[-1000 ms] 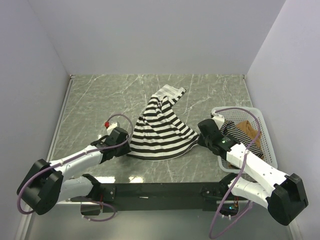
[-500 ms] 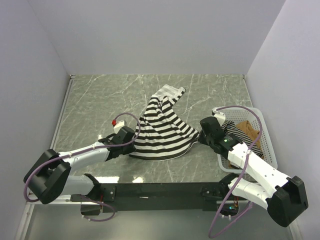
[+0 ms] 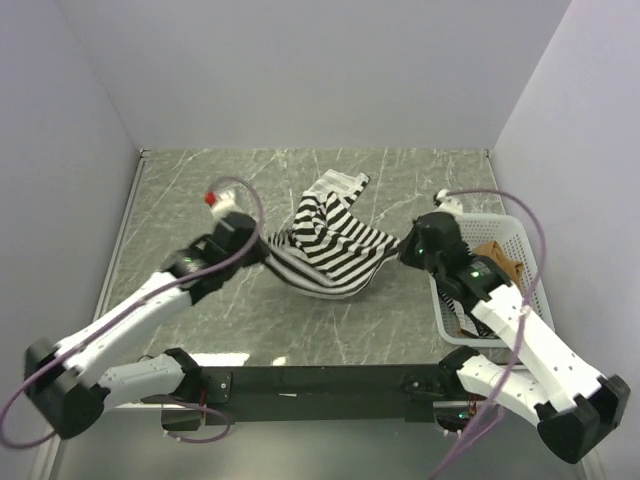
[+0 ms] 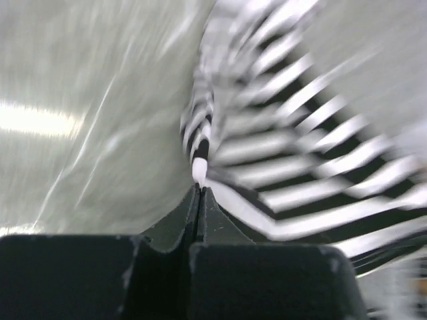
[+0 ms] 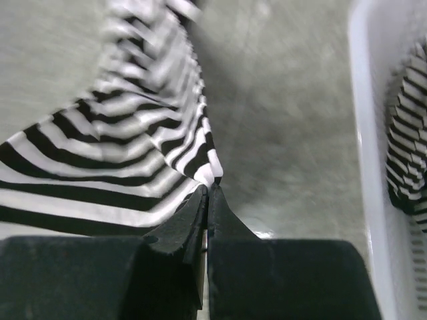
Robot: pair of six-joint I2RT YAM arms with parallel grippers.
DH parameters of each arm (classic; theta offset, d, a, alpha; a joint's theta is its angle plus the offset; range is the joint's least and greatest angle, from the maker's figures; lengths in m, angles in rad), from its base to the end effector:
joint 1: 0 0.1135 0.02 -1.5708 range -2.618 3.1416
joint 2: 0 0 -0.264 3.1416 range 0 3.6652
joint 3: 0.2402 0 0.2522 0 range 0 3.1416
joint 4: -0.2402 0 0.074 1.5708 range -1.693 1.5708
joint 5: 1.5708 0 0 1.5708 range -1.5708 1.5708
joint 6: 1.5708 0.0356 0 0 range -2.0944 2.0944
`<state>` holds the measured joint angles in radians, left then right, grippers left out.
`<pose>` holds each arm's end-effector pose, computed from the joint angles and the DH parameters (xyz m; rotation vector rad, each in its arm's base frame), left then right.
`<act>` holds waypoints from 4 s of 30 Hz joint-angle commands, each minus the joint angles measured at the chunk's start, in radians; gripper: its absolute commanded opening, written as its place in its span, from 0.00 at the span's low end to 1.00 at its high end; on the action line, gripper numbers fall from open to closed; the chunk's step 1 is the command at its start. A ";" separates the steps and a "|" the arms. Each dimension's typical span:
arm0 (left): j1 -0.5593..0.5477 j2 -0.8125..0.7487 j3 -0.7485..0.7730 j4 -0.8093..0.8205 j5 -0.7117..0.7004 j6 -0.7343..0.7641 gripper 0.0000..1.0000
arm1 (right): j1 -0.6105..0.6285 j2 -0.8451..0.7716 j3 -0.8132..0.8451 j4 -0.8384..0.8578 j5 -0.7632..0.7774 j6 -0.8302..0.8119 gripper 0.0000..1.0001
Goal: Fold and stack the tank tops
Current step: Flatten the tank top out, then fold the tank top
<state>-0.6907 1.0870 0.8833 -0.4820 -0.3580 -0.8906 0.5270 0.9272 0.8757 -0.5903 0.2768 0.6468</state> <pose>0.1870 -0.1384 0.2884 -0.4143 2.2080 -0.4691 0.1743 0.0902 0.3072 0.2852 2.1884 0.3556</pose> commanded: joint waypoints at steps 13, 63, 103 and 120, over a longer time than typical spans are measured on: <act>-0.001 -0.280 0.666 -0.208 -0.159 0.124 0.01 | -0.009 -0.111 0.727 -0.092 -0.194 -0.090 0.00; 0.542 -0.226 -0.543 0.450 0.666 -0.087 0.36 | -0.160 0.265 -0.265 0.377 -0.309 0.007 0.54; 0.780 0.229 0.206 0.241 0.568 0.091 0.41 | 0.775 1.289 0.888 0.049 0.068 0.139 0.41; 0.781 0.251 0.160 0.281 0.587 0.078 0.42 | 0.803 1.366 0.905 -0.010 0.067 0.122 0.31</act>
<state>0.0849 1.3388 1.0599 -0.2485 0.2092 -0.8246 1.3247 2.2883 1.8126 -0.5617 0.3439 0.7670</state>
